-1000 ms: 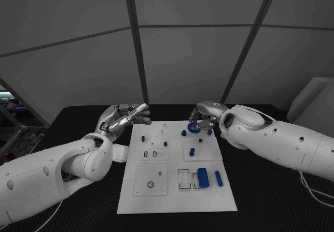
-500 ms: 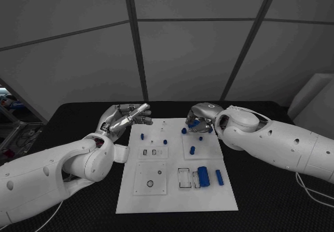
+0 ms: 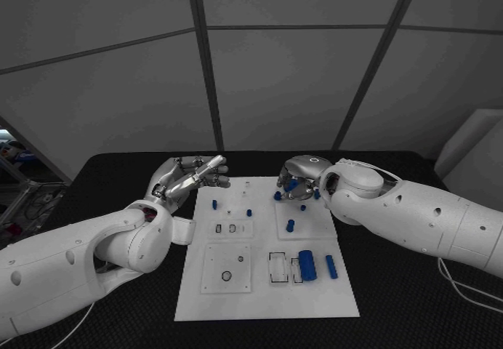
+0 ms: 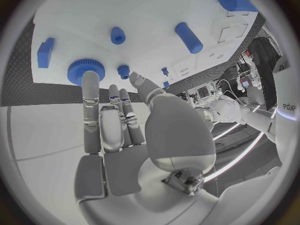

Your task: Assemble the parts on the task board

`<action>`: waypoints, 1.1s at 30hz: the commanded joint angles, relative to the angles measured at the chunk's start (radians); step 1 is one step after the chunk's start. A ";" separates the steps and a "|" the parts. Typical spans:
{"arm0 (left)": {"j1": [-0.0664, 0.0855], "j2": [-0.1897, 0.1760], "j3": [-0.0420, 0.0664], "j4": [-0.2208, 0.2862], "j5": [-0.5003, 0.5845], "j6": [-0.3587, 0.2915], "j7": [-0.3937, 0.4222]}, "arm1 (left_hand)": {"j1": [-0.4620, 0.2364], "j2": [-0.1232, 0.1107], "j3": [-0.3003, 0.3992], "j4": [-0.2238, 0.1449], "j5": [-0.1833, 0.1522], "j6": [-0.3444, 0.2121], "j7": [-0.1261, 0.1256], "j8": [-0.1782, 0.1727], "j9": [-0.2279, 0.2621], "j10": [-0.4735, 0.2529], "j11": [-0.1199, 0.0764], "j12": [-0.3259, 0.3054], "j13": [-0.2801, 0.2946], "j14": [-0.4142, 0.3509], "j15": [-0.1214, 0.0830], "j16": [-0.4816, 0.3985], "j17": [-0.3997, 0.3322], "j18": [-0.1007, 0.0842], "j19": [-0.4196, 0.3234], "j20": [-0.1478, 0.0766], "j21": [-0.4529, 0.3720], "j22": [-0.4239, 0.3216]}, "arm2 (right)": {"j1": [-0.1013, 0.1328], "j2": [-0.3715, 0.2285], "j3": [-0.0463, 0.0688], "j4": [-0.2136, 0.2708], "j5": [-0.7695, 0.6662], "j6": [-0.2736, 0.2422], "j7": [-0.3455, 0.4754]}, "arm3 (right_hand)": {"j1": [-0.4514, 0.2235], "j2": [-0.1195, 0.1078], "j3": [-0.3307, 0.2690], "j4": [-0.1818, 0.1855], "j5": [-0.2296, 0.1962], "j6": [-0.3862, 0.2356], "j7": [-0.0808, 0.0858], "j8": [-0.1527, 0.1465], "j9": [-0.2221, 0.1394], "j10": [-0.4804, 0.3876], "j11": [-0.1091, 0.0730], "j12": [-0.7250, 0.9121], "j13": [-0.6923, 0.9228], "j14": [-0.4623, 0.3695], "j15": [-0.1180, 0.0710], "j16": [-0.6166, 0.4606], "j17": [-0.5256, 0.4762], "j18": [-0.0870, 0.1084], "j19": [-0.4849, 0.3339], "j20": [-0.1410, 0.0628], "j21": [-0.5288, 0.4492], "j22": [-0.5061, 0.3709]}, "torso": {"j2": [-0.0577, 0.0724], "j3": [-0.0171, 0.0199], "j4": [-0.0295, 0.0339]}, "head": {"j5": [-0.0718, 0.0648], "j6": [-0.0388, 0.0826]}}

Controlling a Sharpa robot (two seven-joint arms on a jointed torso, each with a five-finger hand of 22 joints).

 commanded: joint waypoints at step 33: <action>0.003 0.003 0.002 0.000 -0.005 0.009 -0.003 | -0.008 0.002 -0.005 -0.001 -0.001 -0.002 0.011 -0.009 -0.001 -0.004 0.003 -0.010 0.000 -0.008 0.000 -0.009 0.002 0.049 -0.001 0.006 0.004 -0.002 | 0.002 0.071 0.000 -0.091 -0.011 0.062 0.015 | 0.013 0.014 0.031 0.023 0.002 0.011 0.005 0.002 0.004 0.024 -0.003 -0.001 0.005 0.047 0.007 0.026 0.016 -0.004 0.001 0.004 0.038 0.034 | 0.008 0.0004 -0.0009 | 0.006 -0.012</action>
